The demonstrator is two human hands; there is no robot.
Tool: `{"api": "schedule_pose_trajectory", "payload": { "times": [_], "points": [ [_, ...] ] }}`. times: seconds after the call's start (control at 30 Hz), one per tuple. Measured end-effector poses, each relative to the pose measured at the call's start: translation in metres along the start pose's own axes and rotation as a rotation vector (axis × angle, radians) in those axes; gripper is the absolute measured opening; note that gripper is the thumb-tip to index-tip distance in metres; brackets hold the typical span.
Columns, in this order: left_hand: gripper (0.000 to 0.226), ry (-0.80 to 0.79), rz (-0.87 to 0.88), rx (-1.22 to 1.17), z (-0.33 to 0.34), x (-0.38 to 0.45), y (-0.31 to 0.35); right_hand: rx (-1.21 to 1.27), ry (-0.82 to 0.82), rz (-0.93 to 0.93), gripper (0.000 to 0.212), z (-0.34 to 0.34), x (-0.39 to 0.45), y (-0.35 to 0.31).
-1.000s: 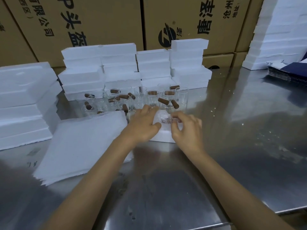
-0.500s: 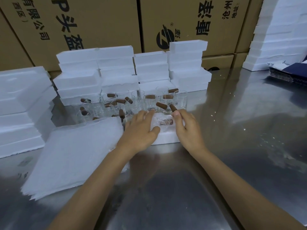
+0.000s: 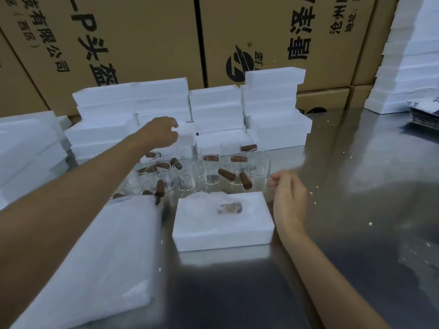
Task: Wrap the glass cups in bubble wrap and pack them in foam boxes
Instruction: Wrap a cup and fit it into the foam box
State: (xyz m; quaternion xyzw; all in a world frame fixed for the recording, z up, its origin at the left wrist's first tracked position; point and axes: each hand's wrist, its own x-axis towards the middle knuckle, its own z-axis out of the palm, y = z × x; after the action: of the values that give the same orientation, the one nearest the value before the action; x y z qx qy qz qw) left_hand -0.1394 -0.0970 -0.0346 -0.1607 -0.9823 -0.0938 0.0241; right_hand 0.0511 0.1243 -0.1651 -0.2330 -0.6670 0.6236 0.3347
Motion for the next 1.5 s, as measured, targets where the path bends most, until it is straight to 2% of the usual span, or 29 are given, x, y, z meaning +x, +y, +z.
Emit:
{"api": "schedule_pose_trajectory", "payload": {
  "times": [0.13,0.23,0.37,0.43,0.63,0.87,1.07,1.23,1.37,1.5],
  "points": [
    [0.054,0.028,0.116,0.046,0.019,0.047,-0.01,-0.024,-0.011,0.009,0.031,0.001,0.002,0.0],
    [0.06,-0.073,0.18,0.169,0.028,0.076,0.002,-0.048,-0.022,-0.003,0.033,0.002,0.003,0.0],
    [0.041,-0.202,0.146,0.37,0.035,0.096,0.016,-0.079,-0.025,-0.016,0.035,0.001,0.004,-0.001],
    [0.029,-0.169,0.179,0.465,0.037,0.096,0.021,-0.095,-0.03,-0.018,0.035,0.0,0.003,-0.001],
    [0.02,-0.001,0.313,0.567,0.013,0.075,0.024,-0.092,-0.011,-0.006,0.037,0.0,0.004,-0.001],
    [0.023,0.098,0.38,0.616,-0.022,0.029,0.031,-0.057,-0.019,-0.001,0.035,0.0,0.003,-0.003],
    [0.028,0.216,0.522,0.621,-0.047,-0.053,0.075,0.003,0.008,0.006,0.034,-0.001,0.003,-0.002],
    [0.052,0.287,0.59,0.658,-0.032,-0.144,0.137,0.106,0.081,0.037,0.032,-0.006,0.005,-0.001],
    [0.048,0.22,0.591,0.625,0.013,-0.199,0.184,0.26,0.123,0.08,0.035,-0.017,0.005,-0.003],
    [0.056,0.107,0.512,0.594,0.05,-0.22,0.201,0.291,0.053,0.088,0.026,-0.031,0.0,-0.002]
  ]
}}
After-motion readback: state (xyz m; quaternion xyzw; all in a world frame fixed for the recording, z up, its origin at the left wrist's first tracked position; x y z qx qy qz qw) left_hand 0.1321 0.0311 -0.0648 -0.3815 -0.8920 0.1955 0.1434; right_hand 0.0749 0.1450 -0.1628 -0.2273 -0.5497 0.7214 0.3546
